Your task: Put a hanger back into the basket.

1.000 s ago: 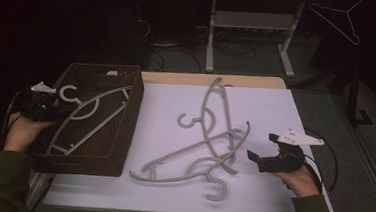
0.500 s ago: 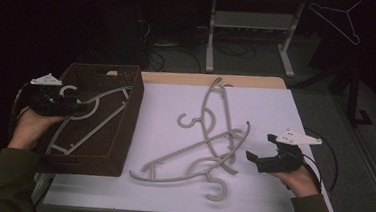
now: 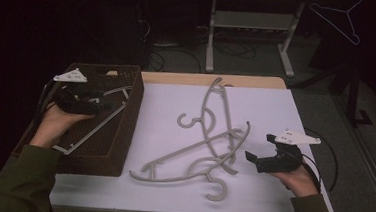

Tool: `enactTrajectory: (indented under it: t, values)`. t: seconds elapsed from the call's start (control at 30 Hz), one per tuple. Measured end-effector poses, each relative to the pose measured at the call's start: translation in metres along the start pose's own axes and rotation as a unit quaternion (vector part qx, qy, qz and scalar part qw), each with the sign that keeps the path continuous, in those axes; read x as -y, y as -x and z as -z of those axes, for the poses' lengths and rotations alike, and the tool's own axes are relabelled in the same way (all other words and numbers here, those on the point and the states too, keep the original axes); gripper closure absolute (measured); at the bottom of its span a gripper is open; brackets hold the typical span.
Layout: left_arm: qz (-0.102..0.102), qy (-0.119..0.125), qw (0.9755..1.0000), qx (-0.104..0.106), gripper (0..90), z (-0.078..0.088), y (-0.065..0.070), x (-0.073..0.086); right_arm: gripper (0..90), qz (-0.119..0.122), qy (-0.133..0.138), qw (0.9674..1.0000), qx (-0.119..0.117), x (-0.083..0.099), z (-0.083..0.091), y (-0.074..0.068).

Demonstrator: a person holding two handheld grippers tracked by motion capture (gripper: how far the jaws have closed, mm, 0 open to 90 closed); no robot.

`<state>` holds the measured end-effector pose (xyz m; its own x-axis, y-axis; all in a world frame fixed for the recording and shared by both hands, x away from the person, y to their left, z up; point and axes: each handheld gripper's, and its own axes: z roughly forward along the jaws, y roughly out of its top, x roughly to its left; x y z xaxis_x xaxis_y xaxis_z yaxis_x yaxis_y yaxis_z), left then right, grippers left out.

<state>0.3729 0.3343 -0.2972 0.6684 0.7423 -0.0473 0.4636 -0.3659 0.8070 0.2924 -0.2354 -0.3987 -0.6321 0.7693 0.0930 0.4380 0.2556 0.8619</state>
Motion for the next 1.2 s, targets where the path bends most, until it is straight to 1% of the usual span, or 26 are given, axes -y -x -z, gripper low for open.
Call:
enactTrajectory:
  t: [0.07, 0.1, 0.13, 0.17, 0.23, 0.33, 0.37, 0.4, 0.5, 0.6, 0.63, 0.67, 0.7, 0.8, 0.83, 0.87, 0.9, 0.93, 0.97, 1.0, 1.03, 1.07, 1.1, 1.13, 1.2]
  values:
    - [-0.010, 0.004, 0.9998, 0.014, 30.9, -0.006, 0.011, -0.007, 0.0, 0.002, 0.001, 1.0000, 0.000, 0.000, 0.000, 0.000]
    - [-0.009, 0.008, 0.9997, 0.019, 30.2, -0.008, 0.015, -0.008, 0.0, 0.002, 0.001, 1.0000, 0.000, 0.000, 0.000, 0.000]
    - [-0.012, 0.008, 0.9996, 0.025, 29.8, -0.010, 0.018, -0.011, 0.0, 0.002, 0.001, 1.0000, 0.000, -0.001, 0.001, 0.000]
    - [-0.012, 0.008, 0.9996, 0.025, 29.2, -0.010, 0.018, -0.011, 0.0, 0.002, 0.001, 1.0000, 0.000, -0.001, 0.001, 0.000]
    - [-0.014, 0.018, 0.9989, 0.041, 27.6, -0.016, 0.030, -0.016, 0.0, -0.001, 0.003, 1.0000, -0.001, -0.001, 0.001, 0.000]
    - [-0.018, 0.025, 0.9978, 0.058, 26.2, -0.022, 0.042, -0.020, 0.0, 0.000, 0.007, 1.0000, -0.004, -0.005, 0.000, 0.000]
    - [-0.018, 0.025, 0.9978, 0.058, 25.7, -0.022, 0.042, -0.020, 0.0, 0.000, 0.007, 1.0000, -0.004, -0.005, 0.000, 0.000]
    - [-0.021, 0.030, 0.9967, 0.072, 25.0, -0.027, 0.050, -0.022, 0.0, -0.004, 0.009, 0.9999, -0.006, -0.008, -0.001, 0.000]
    - [-0.027, 0.029, 0.9955, 0.086, 23.1, -0.037, 0.061, -0.024, 0.0, 0.000, 0.009, 0.9999, -0.008, -0.010, -0.004, -0.001]
    - [-0.027, 0.032, 0.9942, 0.099, 21.7, -0.046, 0.072, -0.024, 0.0, 0.005, 0.006, 0.9999, -0.010, -0.011, -0.007, -0.002]
    - [-0.027, 0.032, 0.9942, 0.099, 21.2, -0.046, 0.072, -0.024, 0.0, 0.006, 0.006, 0.9999, -0.010, -0.011, -0.007, -0.003]
    - [-0.029, 0.031, 0.9932, 0.108, 20.9, -0.052, 0.078, -0.024, 0.0, 0.007, 0.005, 0.9999, -0.011, -0.011, -0.008, -0.004]
    - [-0.030, 0.032, 0.9927, 0.113, 20.6, -0.055, 0.082, -0.023, 0.0, 0.007, 0.004, 0.9999, -0.012, -0.011, -0.008, -0.004]
    - [-0.032, 0.034, 0.9916, 0.121, 18.2, -0.062, 0.092, -0.023, 0.0, 0.007, 0.004, 0.9999, -0.014, -0.011, -0.007, -0.004]
    - [-0.032, 0.034, 0.9916, 0.121, 17.3, -0.062, 0.092, -0.023, 0.0, 0.007, 0.005, 0.9999, -0.013, -0.010, -0.007, -0.005]
    - [-0.037, 0.037, 0.9907, 0.125, 16.4, -0.067, 0.099, -0.023, 0.0, 0.007, 0.004, 0.9999, -0.014, -0.010, -0.006, -0.005]
    - [-0.037, 0.037, 0.9907, 0.125, 15.6, -0.067, 0.099, -0.023, 0.0, 0.009, 0.003, 0.9999, -0.014, -0.010, -0.006, -0.006]
    - [-0.039, 0.040, 0.9897, 0.132, 15.1, -0.071, 0.107, -0.023, 0.0, 0.008, 0.003, 0.9999, -0.015, -0.009, -0.006, -0.006]
    - [-0.039, 0.040, 0.9897, 0.132, 14.8, -0.071, 0.107, -0.023, 0.0, 0.008, 0.003, 0.9999, -0.015, -0.009, -0.006, -0.006]
    - [-0.042, 0.040, 0.9892, 0.134, 14.6, -0.075, 0.114, -0.022, 0.0, 0.008, 0.002, 0.9999, -0.014, -0.009, -0.005, -0.006]
    - [-0.042, 0.040, 0.9892, 0.134, 14.6, -0.075, 0.114, -0.022, 0.0, 0.008, 0.002, 0.9999, -0.014, -0.009, -0.005, -0.006]
    - [-0.047, 0.040, 0.9881, 0.141, 14.6, -0.078, 0.121, -0.021, 0.5, 0.007, 0.001, 0.9999, -0.014, -0.009, -0.005, -0.007]
    - [-0.047, 0.040, 0.9881, 0.141, 14.6, -0.078, 0.121, -0.021, 2.4, 0.007, 0.000, 0.9999, -0.015, -0.009, -0.005, -0.007]
    - [-0.051, 0.036, 0.9874, 0.145, 14.6, -0.081, 0.126, -0.020, 3.2, 0.007, -0.001, 0.9999, -0.015, -0.009, -0.005, -0.007]
    - [-0.054, 0.035, 0.9870, 0.147, 14.6, -0.082, 0.128, -0.019, 3.3, 0.007, -0.001, 0.9999, -0.015, -0.009, -0.005, -0.007]
